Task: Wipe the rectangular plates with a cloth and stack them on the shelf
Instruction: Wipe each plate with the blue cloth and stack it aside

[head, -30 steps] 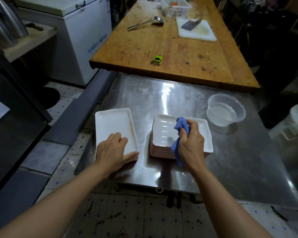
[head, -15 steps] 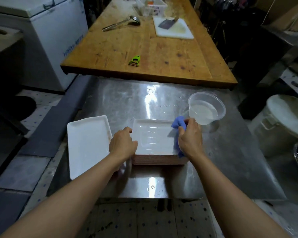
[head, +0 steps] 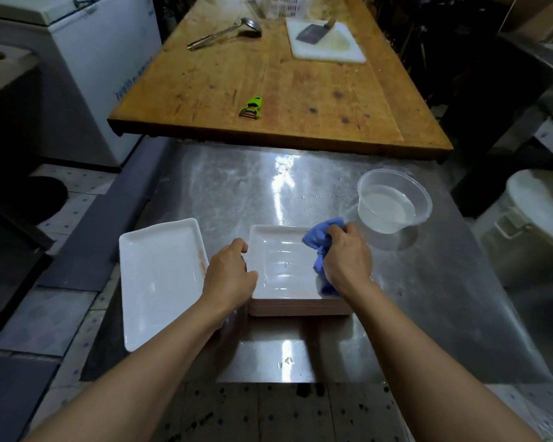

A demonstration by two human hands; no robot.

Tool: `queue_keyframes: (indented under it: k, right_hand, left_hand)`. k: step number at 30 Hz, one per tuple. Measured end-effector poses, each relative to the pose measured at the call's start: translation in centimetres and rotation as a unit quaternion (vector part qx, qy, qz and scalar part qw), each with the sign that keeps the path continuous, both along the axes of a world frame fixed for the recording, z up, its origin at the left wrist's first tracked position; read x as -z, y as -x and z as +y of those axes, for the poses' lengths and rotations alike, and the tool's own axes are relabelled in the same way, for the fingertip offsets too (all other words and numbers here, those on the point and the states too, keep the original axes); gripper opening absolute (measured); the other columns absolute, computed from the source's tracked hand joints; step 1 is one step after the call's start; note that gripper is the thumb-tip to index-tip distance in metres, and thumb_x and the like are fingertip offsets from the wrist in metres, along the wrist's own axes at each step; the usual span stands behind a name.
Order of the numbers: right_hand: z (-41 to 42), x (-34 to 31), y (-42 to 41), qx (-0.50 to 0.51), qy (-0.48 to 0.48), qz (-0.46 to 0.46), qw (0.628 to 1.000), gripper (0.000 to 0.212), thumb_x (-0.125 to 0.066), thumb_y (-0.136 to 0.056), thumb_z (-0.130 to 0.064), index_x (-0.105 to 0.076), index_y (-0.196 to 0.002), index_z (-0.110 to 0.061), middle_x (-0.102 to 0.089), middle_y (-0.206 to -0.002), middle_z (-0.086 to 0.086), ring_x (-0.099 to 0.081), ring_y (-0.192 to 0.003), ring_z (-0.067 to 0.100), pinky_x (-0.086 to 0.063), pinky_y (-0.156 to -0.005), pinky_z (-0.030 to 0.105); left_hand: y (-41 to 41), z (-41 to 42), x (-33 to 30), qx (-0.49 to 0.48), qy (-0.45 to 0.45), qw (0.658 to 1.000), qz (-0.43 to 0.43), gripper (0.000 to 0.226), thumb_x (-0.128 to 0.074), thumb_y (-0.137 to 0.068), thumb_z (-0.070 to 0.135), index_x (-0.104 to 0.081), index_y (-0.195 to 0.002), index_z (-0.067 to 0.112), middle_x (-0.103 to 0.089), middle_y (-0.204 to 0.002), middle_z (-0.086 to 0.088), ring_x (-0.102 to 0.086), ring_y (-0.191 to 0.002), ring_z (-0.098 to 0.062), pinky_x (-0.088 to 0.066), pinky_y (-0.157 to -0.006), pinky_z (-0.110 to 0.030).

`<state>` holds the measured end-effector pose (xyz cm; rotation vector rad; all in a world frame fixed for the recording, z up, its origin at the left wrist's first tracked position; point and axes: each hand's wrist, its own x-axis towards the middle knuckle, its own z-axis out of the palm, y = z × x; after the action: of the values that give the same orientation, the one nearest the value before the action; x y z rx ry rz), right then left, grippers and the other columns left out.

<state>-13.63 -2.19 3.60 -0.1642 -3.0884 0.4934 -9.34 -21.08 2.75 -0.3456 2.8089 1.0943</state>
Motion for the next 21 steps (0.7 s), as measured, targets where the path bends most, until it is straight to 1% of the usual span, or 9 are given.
queue_keyframes:
  k: [3, 6, 8, 10, 12, 16, 18, 19, 21]
  right_hand:
    - [-1.4, 0.0, -0.1, -0.033, 0.023, 0.003, 0.999, 0.027, -0.043, -0.091, -0.007, -0.054, -0.116, -0.009, -0.048, -0.117, 0.013, -0.05, -0.102, 0.031, -0.035, -0.074, 0.029]
    - [-3.7, 0.0, -0.5, -0.09, 0.102, 0.008, 0.991, 0.031, -0.051, -0.088, -0.011, -0.058, -0.118, -0.009, -0.047, -0.113, 0.008, -0.049, -0.101, 0.027, -0.033, -0.072, 0.027]
    - [-5.6, -0.4, -0.6, -0.117, 0.136, -0.007, 0.984, 0.033, -0.051, -0.089, -0.014, -0.058, -0.122, -0.011, -0.047, -0.12, 0.008, -0.045, -0.111, 0.025, -0.039, -0.083, 0.03]
    - [-7.2, -0.8, -0.6, -0.156, 0.137, -0.033, 0.978, 0.034, -0.044, -0.093, -0.012, -0.059, -0.123, -0.009, -0.049, -0.125, 0.01, -0.04, -0.119, 0.025, -0.033, -0.095, 0.03]
    - [-7.8, -1.2, -0.3, -0.189, 0.136, -0.053, 0.971, 0.034, -0.039, -0.095, -0.01, -0.063, -0.119, -0.007, -0.051, -0.126, 0.011, -0.04, -0.12, 0.027, -0.029, -0.098, 0.03]
    - [-7.1, -1.4, 0.1, -0.195, 0.146, -0.098, 0.965, 0.033, -0.046, -0.093, -0.01, -0.063, -0.121, -0.013, -0.046, -0.13, 0.012, -0.04, -0.119, 0.031, -0.029, -0.101, 0.029]
    - [-6.7, -1.3, -0.6, -0.21, 0.13, -0.112, 0.962, 0.034, -0.048, -0.091, -0.006, -0.063, -0.121, -0.013, -0.047, -0.131, 0.011, -0.041, -0.118, 0.031, -0.031, -0.102, 0.03]
    - [-6.6, -1.2, -1.0, -0.215, 0.128, -0.116, 0.961, 0.034, -0.047, -0.09, -0.004, -0.064, -0.119, -0.013, -0.049, -0.13, 0.011, -0.042, -0.117, 0.031, -0.033, -0.101, 0.03]
    - [-6.1, -1.2, -2.0, -0.226, 0.119, -0.122, 0.959, 0.033, -0.049, -0.089, -0.001, -0.066, -0.115, -0.013, -0.052, -0.126, 0.011, -0.044, -0.115, 0.032, -0.037, -0.099, 0.033]
  left_hand:
    - [0.0, 0.1, -0.1, 0.004, -0.007, 1.0, -0.001, 0.024, -0.062, -0.078, 0.008, -0.052, -0.099, 0.015, -0.058, -0.088, -0.003, -0.056, -0.084, -0.024, -0.045, -0.07, -0.032]
    - [-0.2, 0.1, 0.0, 0.0, -0.022, 1.0, 0.002, 0.029, -0.064, -0.079, 0.01, -0.052, -0.104, 0.015, -0.06, -0.092, -0.004, -0.057, -0.084, -0.022, -0.049, -0.072, -0.033]
    - [-0.2, 0.0, 0.1, 0.004, -0.022, 1.0, 0.008, 0.033, -0.065, -0.078, 0.012, -0.052, -0.109, 0.015, -0.056, -0.086, -0.002, -0.053, -0.079, -0.02, -0.044, -0.067, -0.03]
    - [-0.3, -0.1, 0.3, 0.006, -0.022, 1.0, 0.019, 0.034, -0.066, -0.078, 0.013, -0.052, -0.109, 0.013, -0.051, -0.079, 0.001, -0.048, -0.073, -0.018, -0.036, -0.063, -0.027]
    - [-0.5, -0.4, 0.2, 0.002, -0.033, 0.999, 0.02, 0.032, -0.066, -0.078, 0.013, -0.053, -0.108, 0.014, -0.052, -0.077, 0.001, -0.048, -0.071, -0.017, -0.035, -0.062, -0.026]
    - [-0.5, -1.1, -0.4, 0.014, -0.07, 0.997, -0.001, 0.03, -0.07, -0.078, 0.017, -0.051, -0.1, 0.026, -0.055, -0.075, 0.003, -0.051, -0.071, -0.014, -0.042, -0.066, -0.027]
    - [-0.6, -1.3, -0.5, 0.018, -0.091, 0.996, -0.01, 0.021, -0.071, -0.077, 0.015, -0.057, -0.092, 0.021, -0.057, -0.074, 0.001, -0.054, -0.07, -0.017, -0.047, -0.068, -0.032]
    - [-0.7, -1.4, -0.7, 0.019, -0.105, 0.994, -0.013, 0.02, -0.07, -0.076, 0.014, -0.061, -0.092, 0.018, -0.06, -0.076, -0.001, -0.057, -0.072, -0.02, -0.05, -0.07, -0.034]
    - [-0.9, -1.6, -1.1, 0.028, -0.14, 0.989, -0.023, 0.029, -0.068, -0.073, 0.013, -0.066, -0.102, 0.017, -0.064, -0.084, -0.008, -0.061, -0.08, -0.027, -0.054, -0.077, -0.043]
